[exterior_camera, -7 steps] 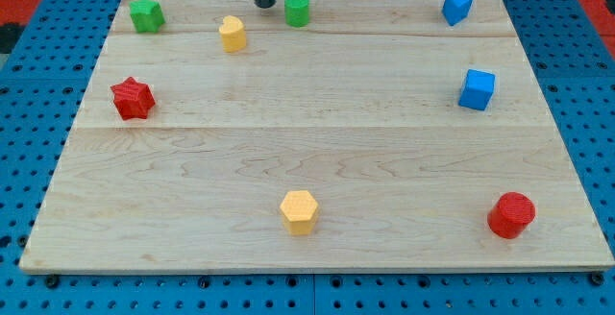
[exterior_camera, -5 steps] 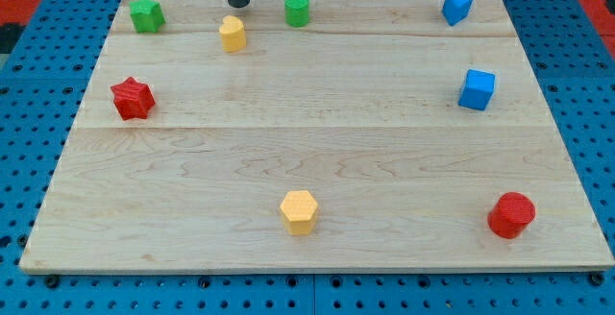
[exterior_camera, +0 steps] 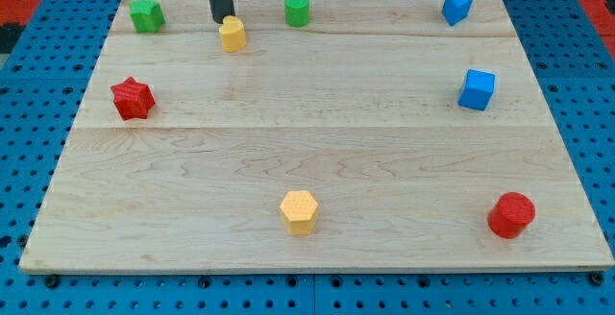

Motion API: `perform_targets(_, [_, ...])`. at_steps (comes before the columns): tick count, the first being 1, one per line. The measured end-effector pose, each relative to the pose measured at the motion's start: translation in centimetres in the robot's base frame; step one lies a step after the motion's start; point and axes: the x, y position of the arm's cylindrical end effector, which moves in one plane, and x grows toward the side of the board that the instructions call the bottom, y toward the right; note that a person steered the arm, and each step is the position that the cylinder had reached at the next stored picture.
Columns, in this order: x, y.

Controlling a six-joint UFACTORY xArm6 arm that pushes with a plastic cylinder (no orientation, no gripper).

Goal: Push the yellow heart diagonally bottom right to the red star

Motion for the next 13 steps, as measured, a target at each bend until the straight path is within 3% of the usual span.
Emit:
perform_targets(3, [0.1, 0.0])
perform_targets(9, [4.6, 0.0])
perform_targets(11, [4.9, 5.5])
perform_targets(13, [5.0, 6.1])
